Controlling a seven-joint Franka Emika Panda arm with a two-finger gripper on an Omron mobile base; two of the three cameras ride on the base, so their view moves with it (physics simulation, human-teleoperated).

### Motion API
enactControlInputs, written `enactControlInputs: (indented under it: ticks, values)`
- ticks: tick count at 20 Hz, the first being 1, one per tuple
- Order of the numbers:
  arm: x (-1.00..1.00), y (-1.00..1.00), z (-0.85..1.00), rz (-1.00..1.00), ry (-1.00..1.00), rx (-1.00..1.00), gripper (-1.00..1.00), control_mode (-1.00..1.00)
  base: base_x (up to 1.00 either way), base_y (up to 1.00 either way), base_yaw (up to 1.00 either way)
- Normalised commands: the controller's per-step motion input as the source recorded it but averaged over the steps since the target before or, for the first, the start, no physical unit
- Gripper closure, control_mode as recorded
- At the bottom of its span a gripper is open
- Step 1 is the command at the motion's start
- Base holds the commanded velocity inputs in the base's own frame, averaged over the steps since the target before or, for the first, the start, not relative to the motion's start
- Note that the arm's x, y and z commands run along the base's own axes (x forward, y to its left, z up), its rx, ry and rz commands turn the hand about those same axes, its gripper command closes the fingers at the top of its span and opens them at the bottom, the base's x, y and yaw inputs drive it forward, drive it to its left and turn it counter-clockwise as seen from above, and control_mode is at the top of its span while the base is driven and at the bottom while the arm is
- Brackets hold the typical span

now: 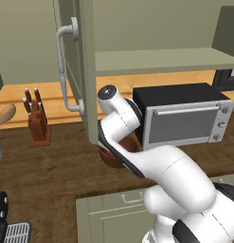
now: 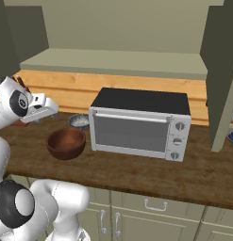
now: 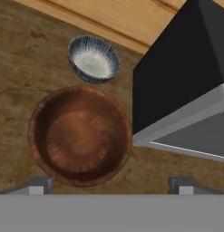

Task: Pick up the bowls on the counter and stack them on top of one another in the open cabinet. Place the smaller bowl on top of the larger bowl.

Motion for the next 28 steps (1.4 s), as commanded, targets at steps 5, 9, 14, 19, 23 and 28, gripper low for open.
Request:
enactControlInputs:
  ticks: [5, 9, 14, 19, 23, 28]
  values:
    - [0.46, 0.00, -0.30, 0.00, 0.00, 0.00, -1.00, -1.00, 0.00, 0.00, 0.00]
    - [0.52, 0.00, -0.22, 0.00, 0.00, 0.00, -1.00, -1.00, 0.00, 0.00, 0.00]
    - [0.47, 0.02, -0.18, 0.00, 0.00, 0.00, -1.00, -1.00, 0.00, 0.00, 0.00]
    - [0.19, 0.00, -0.17, 0.00, 0.00, 0.00, -1.00, -1.00, 0.00, 0.00, 0.00]
    - [0.35, 0.00, -0.23, 0.00, 0.00, 0.00, -1.00, -1.00, 0.00, 0.00, 0.00]
    - [0.33, 0.18, -0.16, 0.00, 0.00, 0.00, -1.00, -1.00, 0.00, 0.00, 0.00]
